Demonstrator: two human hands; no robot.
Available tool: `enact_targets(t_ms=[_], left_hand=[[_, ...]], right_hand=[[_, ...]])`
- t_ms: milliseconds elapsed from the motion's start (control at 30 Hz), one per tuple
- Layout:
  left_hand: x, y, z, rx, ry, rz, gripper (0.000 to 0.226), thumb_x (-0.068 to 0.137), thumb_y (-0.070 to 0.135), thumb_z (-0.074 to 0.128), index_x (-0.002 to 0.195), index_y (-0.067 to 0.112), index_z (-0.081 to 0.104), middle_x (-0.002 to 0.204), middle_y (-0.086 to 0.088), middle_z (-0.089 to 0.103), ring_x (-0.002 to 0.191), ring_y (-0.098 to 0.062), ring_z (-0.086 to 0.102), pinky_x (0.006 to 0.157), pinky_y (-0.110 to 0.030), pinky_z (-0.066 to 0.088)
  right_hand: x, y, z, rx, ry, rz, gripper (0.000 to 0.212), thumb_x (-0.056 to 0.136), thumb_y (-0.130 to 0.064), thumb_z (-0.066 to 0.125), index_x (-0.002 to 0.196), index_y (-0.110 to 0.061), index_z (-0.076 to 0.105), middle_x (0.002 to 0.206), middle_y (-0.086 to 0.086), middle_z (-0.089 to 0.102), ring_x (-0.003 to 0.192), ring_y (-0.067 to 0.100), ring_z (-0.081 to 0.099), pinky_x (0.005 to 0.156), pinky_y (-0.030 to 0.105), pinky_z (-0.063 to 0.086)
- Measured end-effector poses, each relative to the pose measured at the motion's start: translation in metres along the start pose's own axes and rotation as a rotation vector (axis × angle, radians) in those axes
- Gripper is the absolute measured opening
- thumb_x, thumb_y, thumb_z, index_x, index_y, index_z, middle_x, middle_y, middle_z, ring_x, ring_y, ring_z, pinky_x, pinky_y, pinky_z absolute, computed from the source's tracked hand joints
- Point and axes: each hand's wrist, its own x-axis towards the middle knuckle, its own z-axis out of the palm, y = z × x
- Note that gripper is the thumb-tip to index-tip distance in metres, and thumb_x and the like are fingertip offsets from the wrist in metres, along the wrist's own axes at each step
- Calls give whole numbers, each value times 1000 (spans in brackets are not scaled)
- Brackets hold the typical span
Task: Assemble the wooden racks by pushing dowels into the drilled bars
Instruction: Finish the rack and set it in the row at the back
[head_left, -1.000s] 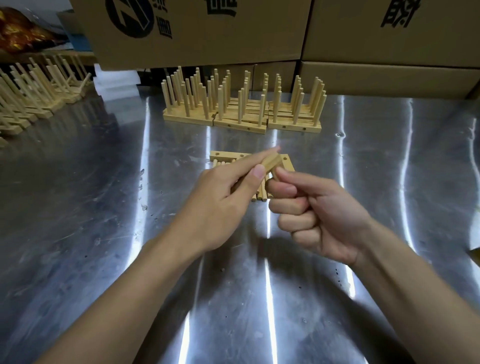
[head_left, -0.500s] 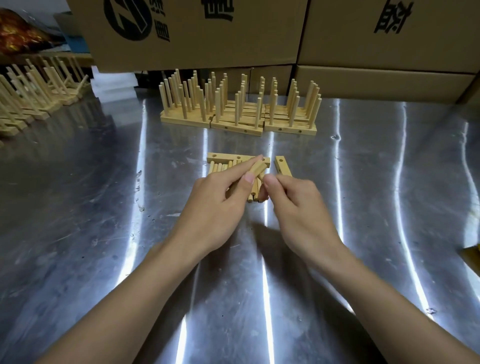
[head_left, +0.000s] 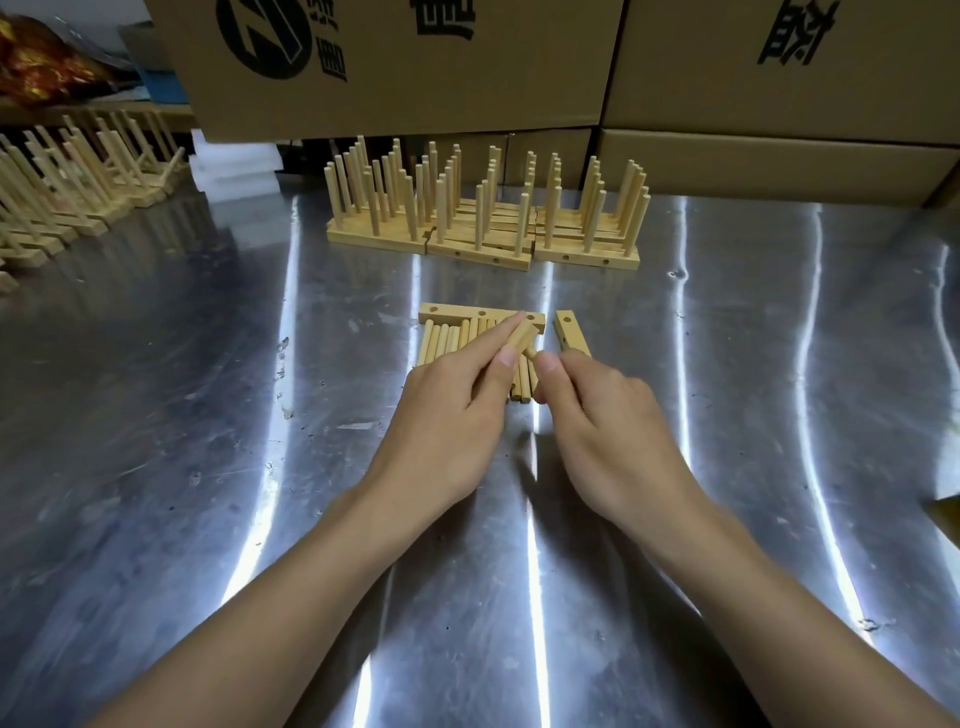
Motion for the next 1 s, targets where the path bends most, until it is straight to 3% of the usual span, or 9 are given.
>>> enact_targets(t_ms=[433, 500, 567, 700, 833, 867, 900, 967, 1000], left_hand=[[6, -2, -26, 38, -132, 48, 37, 113, 32, 52, 146, 45, 60, 78, 32, 65, 65, 5, 50, 63, -5, 36], [7, -1, -28, -8, -153, 63, 37, 113, 30, 51, 147, 40, 61, 112, 46, 54, 99, 7, 61, 67, 0, 36], [7, -1, -28, -53, -168, 65, 38, 113, 29, 50, 148, 39, 60, 117, 46, 46, 113, 13, 52, 68, 1, 37], [6, 0, -26, -48, -156, 79, 40, 114, 28, 49, 151, 41, 57, 90, 29, 72, 62, 5, 49, 61, -7, 36], [5, 2, -24, -148, -161, 79, 41, 114, 25, 47, 154, 34, 55, 120, 32, 52, 101, 1, 65, 62, -4, 37], [5, 1, -23, -162, -176, 78, 41, 114, 26, 47, 154, 35, 54, 79, 23, 71, 67, -2, 62, 61, -7, 35], [5, 1, -23, -163, -189, 83, 42, 114, 27, 46, 154, 37, 54, 68, 26, 40, 65, 2, 32, 61, -12, 34], [5, 0, -24, -164, -213, 94, 41, 115, 23, 46, 154, 33, 54, 77, 35, 30, 64, 1, 53, 60, -16, 37], [5, 0, -25, -171, -230, 93, 41, 115, 20, 46, 155, 29, 54, 90, 37, 21, 116, 0, 34, 70, 1, 39]], right_hand=[[-2, -12, 1, 1105, -375, 497, 46, 107, -44, 56, 70, -19, 48, 59, -7, 19, 42, 6, 14, 34, 16, 13], [0, -11, -3, 1218, -449, 584, 44, 103, -46, 59, 67, -21, 49, 61, -8, 16, 40, 3, 14, 29, 16, 13], [2, -9, -9, 1229, -500, 574, 43, 100, -47, 61, 67, -23, 51, 61, -9, 16, 40, 2, 15, 29, 14, 14], [6, -6, -18, 1128, -519, 471, 43, 104, -46, 58, 68, -23, 54, 62, -9, 19, 46, 6, 14, 35, 16, 17], [4, -8, -18, 1019, -440, 358, 44, 107, -47, 53, 75, -18, 58, 59, -9, 22, 50, 10, 13, 40, 18, 18], [3, -8, -18, 1052, -429, 357, 43, 107, -46, 53, 76, -17, 59, 59, -9, 21, 48, 9, 13, 39, 17, 18], [2, -8, -18, 1092, -427, 373, 42, 107, -45, 54, 76, -17, 60, 58, -9, 21, 46, 7, 13, 37, 16, 18], [0, -8, -19, 1158, -441, 434, 42, 106, -43, 57, 74, -17, 60, 58, -8, 19, 42, 5, 14, 34, 15, 16], [0, -8, -19, 1171, -448, 466, 42, 105, -43, 58, 72, -17, 60, 58, -8, 18, 41, 4, 14, 33, 15, 15]])
